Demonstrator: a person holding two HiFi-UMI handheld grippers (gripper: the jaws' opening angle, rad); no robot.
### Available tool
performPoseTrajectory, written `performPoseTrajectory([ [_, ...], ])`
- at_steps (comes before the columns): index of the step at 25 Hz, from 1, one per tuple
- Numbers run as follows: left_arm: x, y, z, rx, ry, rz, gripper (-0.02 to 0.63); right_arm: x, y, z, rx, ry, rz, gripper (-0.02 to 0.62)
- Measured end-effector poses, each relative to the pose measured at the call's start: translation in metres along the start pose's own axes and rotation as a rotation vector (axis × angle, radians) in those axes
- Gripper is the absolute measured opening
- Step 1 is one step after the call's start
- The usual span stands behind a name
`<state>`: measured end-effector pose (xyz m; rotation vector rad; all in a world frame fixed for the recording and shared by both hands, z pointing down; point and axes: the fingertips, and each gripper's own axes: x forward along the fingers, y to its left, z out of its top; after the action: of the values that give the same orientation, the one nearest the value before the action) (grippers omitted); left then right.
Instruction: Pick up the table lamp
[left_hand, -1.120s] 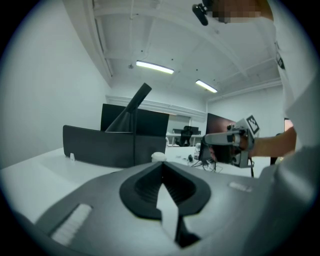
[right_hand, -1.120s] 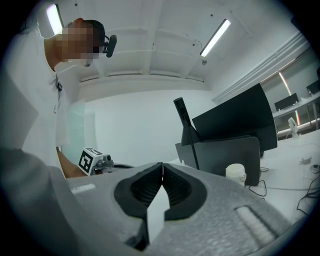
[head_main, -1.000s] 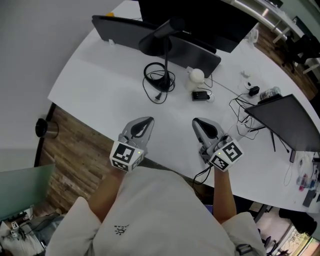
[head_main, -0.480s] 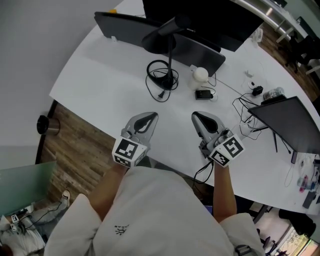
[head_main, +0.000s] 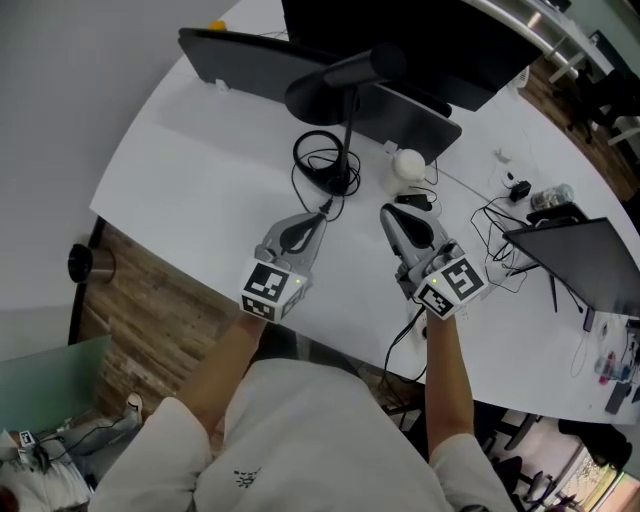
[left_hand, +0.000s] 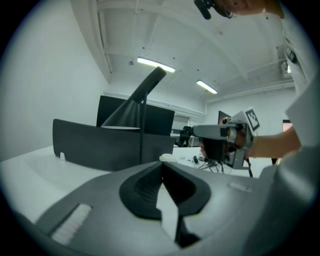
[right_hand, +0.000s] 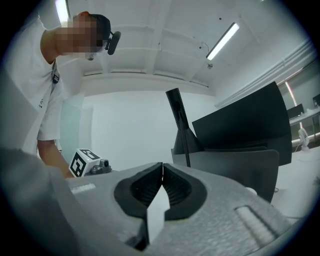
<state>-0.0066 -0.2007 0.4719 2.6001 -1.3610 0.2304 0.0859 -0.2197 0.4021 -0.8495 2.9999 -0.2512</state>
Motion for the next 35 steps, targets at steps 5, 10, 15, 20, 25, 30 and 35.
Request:
performPoseTrajectory([
  [5,0.034,0.027,-0.013,0.017,0.004,-0.007,-0.006,0.034,-0.017,0.003,-0.026,-0.007,0.02,0.002],
  [10,0.063,0.048,-0.012,0.004,-0.027,0.0,-0.006,0.063,-0.037,0.002,-0.058,0.004,0.01,0.003],
  [15,0.084,0.055,-0.012,0.019,-0.038,-0.019,-0.006,0.076,-0.048,-0.009,-0.059,0.024,0.025,0.003],
  [20,0.101,0.063,-0.017,0.038,-0.04,-0.044,0.027,0.081,-0.061,-0.018,-0.038,0.012,0.024,0.005],
  [25,0.116,0.069,-0.026,0.045,-0.019,-0.05,0.063,0.095,-0.068,-0.022,-0.042,0.034,0.081,0.094],
  [30,0.134,0.063,-0.032,0.063,0.001,-0.057,0.098,0.097,-0.079,-0.013,-0.05,0.007,0.111,0.095],
  [35,0.141,0.062,-0.027,0.091,0.006,-0.08,0.115,0.113,-0.075,-0.006,-0.09,0.012,0.148,0.097],
])
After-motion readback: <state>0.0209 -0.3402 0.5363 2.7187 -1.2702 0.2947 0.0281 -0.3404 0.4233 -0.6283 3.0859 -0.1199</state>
